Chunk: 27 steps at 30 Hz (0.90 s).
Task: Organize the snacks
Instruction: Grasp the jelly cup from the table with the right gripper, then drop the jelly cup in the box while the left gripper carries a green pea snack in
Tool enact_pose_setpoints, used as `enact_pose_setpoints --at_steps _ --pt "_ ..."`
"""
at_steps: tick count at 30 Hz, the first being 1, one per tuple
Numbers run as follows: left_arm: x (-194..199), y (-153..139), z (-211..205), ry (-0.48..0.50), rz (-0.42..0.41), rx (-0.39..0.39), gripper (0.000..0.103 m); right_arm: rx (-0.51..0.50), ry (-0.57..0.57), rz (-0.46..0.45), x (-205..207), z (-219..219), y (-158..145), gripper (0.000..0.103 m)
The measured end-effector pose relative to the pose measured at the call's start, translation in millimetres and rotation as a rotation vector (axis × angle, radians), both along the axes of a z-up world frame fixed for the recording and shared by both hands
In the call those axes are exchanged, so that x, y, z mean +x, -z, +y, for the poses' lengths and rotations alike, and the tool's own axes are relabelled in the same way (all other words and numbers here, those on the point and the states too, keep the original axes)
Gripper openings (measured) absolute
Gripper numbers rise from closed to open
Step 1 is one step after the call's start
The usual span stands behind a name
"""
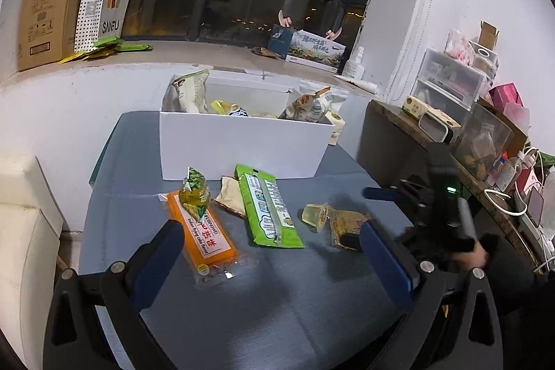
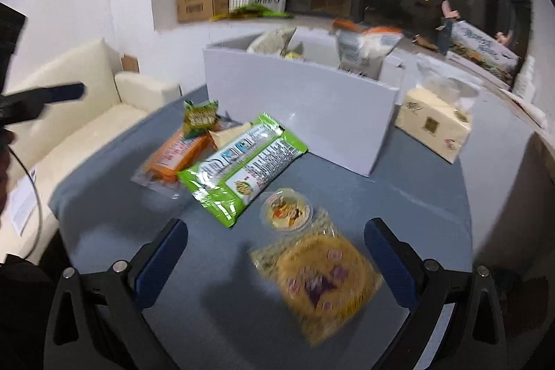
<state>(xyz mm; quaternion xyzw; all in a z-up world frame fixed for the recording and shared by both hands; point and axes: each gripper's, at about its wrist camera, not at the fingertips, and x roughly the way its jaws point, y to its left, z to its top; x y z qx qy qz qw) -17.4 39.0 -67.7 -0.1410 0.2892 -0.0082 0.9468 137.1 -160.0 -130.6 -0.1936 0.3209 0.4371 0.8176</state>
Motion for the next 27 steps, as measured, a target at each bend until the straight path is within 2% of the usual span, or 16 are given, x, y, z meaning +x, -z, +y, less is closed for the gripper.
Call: enact_pose_setpoints --at_steps 5,6,9,11,12,15,19,27 --pt "-2.6 4.4 6.9 -0.019 0.009 -0.007 0.103 -0.030 -0.041 0.041 28.4 23.9 19.0 0.103" --pt "-3.3 5.4 8.0 -0.022 0.011 -0.008 0.103 -0.040 -0.037 0.039 33.1 27.3 22.1 0.099" --pt "-4.3 8.4 10.5 -0.028 0.015 -0.014 0.103 -0.076 -0.027 0.063 47.3 34.3 35.0 0.067" --pt "-4.3 9.8 10.6 -0.031 0.019 -0.016 0.103 -0.108 -0.024 0.067 50.5 36.7 42.7 0.062" --pt "-4.3 10.6 10.3 -0.031 0.020 -0.016 0.103 -0.119 -0.036 0.068 49.7 37.9 45.9 0.050" --pt "-3.3 12.3 9.3 -0.027 0.022 -0.013 0.103 -0.114 -0.043 0.061 46.1 36.6 47.3 0.050" --pt "0.7 16.4 8.9 -0.024 0.034 -0.004 0.103 -0.060 -0.059 0.078 39.8 28.5 37.5 0.050" --pt "29.8 33.8 21.4 -0.024 0.089 0.011 0.103 0.114 -0.042 0.075 25.4 -1.1 -12.7 0.050"
